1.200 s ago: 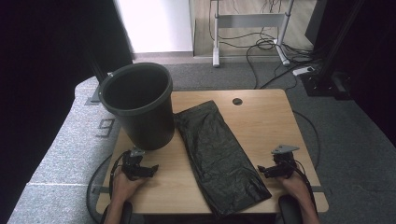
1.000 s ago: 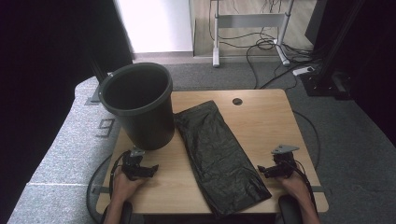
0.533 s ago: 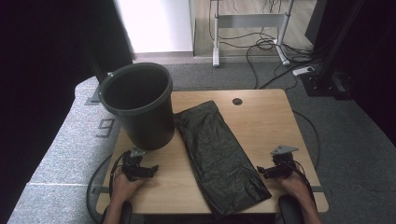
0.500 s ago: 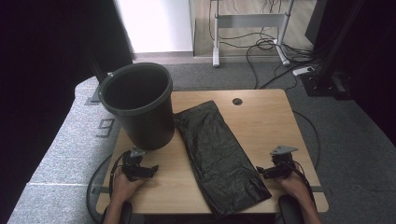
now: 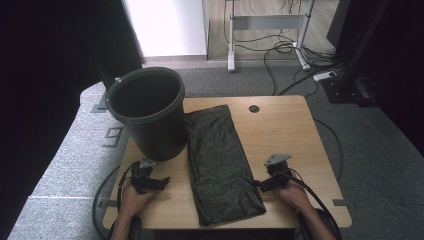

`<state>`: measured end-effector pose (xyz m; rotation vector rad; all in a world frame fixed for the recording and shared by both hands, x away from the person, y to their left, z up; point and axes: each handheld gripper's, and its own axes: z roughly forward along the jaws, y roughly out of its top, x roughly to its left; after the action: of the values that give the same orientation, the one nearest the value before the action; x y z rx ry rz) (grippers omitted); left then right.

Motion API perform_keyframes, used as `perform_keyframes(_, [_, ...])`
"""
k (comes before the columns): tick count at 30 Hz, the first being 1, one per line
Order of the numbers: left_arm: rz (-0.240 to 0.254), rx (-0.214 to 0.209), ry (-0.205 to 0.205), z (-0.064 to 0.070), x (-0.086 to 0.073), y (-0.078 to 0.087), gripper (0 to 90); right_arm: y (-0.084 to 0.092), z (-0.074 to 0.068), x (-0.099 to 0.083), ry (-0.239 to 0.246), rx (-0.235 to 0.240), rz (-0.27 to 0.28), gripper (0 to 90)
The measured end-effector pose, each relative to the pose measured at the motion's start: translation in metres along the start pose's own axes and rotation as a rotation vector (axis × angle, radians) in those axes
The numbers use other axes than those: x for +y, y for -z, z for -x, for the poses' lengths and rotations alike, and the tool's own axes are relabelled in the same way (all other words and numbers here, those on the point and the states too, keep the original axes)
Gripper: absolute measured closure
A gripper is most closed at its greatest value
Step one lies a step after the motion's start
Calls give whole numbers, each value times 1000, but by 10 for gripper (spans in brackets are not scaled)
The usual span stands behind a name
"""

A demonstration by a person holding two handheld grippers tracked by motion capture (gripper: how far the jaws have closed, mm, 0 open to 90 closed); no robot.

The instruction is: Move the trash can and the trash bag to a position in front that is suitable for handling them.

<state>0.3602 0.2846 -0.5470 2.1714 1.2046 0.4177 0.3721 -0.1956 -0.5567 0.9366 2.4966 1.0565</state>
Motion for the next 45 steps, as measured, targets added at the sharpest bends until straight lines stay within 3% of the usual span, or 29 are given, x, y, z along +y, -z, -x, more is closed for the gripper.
perform_keyframes(8, [0, 1, 1, 0, 0, 0, 0, -25, -45, 25, 123, 122, 0, 3])
perform_keyframes(11, [-1, 4, 3, 1, 0, 0, 0, -19, -45, 27, 139, 156, -2, 180])
perform_keyframes(13, [-1, 4, 4, 1, 0, 0, 0, -14, -31, 30, 94, 131, -2, 165])
perform_keyframes(17, [-1, 4, 3, 1, 0, 0, 0, -15, -2, 47, -15, 67, 58, 204])
perform_keyframes(21, [-1, 3, 4, 1, 0, 0, 0, -35, 13, 70, -68, -3, 80, 241])
perform_keyframes(25, [-2, 4, 4, 1, 0, 0, 0, -60, 18, 91, -112, -29, 77, 344])
perform_keyframes(28, [-1, 4, 5, 1, 0, 0, 0, -78, 22, 101, -121, -76, 44, 430])
perform_keyframes(31, [-1, 5, 5, 1, 0, 0, 0, -91, 24, 105, -133, -91, 7, 590])
perform_keyframes(35, [0, 6, 6, 1, 0, 0, 0, -87, 24, 105, -132, -97, -17, 795])
perform_keyframes(41, [-1, 7, 6, 2, -1, 0, 0, -69, 20, 93, -72, -131, -66, 827])
perform_keyframes(45, [-1, 7, 6, 2, -1, 1, 0, -50, 24, 75, -89, -141, -76, 826])
